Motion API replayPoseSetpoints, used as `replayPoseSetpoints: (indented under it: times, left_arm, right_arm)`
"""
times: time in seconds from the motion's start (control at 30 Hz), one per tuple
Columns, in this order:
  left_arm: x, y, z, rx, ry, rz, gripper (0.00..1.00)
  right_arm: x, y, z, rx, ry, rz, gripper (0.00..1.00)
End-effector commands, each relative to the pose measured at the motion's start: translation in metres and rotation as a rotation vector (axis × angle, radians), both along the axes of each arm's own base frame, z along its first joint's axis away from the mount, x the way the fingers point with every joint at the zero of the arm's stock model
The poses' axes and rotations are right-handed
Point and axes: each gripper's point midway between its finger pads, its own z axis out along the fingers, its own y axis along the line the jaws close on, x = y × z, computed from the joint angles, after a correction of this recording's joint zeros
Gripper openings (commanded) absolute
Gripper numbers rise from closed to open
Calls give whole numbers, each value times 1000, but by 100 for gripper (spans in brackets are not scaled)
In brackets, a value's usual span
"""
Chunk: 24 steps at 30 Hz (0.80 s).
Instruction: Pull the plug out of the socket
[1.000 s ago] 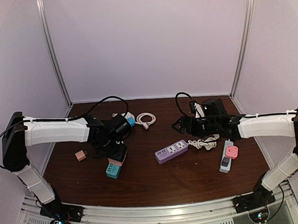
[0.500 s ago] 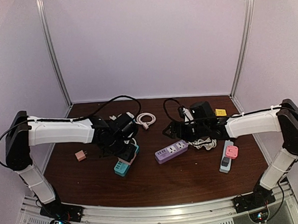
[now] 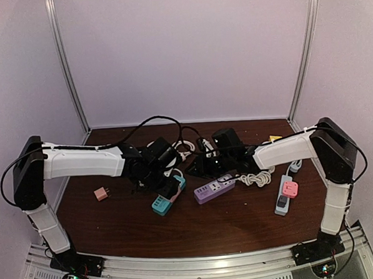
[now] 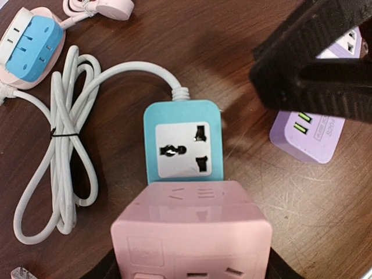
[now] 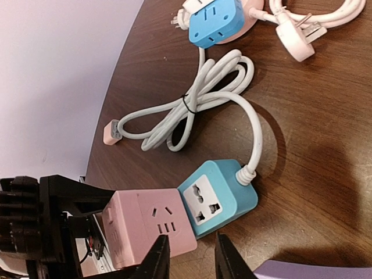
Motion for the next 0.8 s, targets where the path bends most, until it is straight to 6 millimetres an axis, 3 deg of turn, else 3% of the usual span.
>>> replayPoseSetpoints:
  times: [0.0,0.4,0.77]
  left_arm:
    - [12,-31,27,-109,-77,-46,21]
    - [16,-35,30,-130,-103,-42,18]
    - [16,-37,38,-149,-123,-64,15]
  right_arm:
    - [-7,22,4,42,12,47,24]
    - [-6,38,-20,59,87,51,0]
    - [-4,40,-51,-2,125,49,0]
